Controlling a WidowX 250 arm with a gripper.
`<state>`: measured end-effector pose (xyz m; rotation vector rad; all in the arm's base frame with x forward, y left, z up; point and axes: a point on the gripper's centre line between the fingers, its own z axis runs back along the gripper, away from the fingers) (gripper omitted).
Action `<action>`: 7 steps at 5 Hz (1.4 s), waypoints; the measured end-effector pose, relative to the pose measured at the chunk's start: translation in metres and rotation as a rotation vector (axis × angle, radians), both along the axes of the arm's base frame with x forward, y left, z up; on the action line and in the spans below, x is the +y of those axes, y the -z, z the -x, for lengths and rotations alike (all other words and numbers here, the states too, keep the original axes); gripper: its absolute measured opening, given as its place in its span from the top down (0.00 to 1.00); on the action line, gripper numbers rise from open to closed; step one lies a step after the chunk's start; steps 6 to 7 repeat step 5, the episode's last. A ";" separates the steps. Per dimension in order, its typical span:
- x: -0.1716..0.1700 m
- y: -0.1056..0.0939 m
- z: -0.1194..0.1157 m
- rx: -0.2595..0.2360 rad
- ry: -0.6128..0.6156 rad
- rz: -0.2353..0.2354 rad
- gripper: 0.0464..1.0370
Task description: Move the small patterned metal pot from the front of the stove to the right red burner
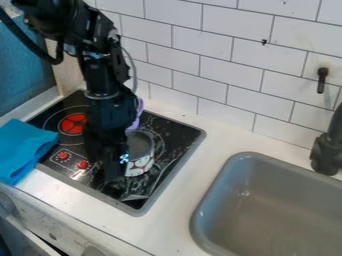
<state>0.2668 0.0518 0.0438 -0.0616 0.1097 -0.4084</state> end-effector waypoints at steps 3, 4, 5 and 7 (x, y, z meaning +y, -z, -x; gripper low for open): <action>0.003 -0.045 0.027 -0.064 -0.053 -0.045 0.04; 0.012 -0.064 0.044 -0.049 -0.097 -0.071 0.04; 0.017 -0.079 0.059 -0.037 -0.116 -0.100 0.04; 0.017 -0.079 0.059 -0.037 -0.116 -0.100 0.04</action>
